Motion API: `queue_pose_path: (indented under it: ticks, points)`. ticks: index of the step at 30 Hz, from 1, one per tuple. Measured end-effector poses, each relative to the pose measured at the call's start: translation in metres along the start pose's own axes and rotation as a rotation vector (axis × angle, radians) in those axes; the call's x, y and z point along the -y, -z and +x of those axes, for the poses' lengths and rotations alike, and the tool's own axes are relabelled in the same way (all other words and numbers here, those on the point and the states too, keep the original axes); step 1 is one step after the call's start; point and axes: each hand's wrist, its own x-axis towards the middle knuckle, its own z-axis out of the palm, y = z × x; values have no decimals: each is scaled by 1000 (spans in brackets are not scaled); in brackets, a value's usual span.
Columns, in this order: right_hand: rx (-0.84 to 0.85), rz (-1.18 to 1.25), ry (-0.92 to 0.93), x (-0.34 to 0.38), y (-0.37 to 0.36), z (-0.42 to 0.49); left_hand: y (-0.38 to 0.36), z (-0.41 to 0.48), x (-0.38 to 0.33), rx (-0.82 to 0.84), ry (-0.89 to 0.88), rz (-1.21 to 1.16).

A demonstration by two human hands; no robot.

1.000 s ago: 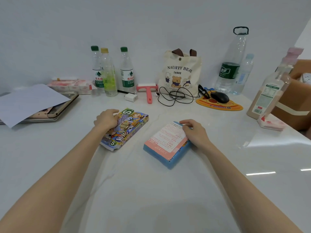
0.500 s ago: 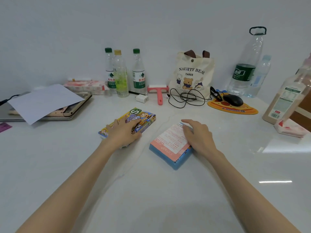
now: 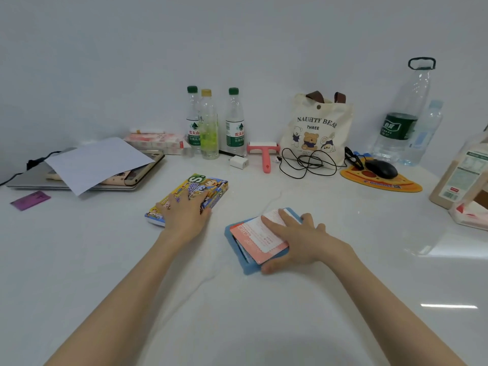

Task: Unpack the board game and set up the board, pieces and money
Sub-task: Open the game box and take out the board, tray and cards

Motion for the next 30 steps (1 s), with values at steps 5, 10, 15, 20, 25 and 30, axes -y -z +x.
queue_pose_path:
  ticks: [5, 10, 15, 20, 25, 30]
  points:
    - [-195, -65, 22, 29, -11, 12, 4, 3, 23, 0, 76, 11]
    - [-278, -80, 12, 52, -13, 23, 8, 9, 42, 16, 130, 4]
    - [-210, -90, -9, 57, -8, 26, 9, 8, 40, -65, -46, -224]
    - [-272, -80, 106, 45, 8, 13, 26, 0, 13, -39, -153, -620]
    - [-704, 524, 114, 20, 13, 15, 48, -15, -17, 160, -223, -530]
    - [-832, 1301, -98, 1, 26, 0, 41, -29, -47, 460, -322, -204]
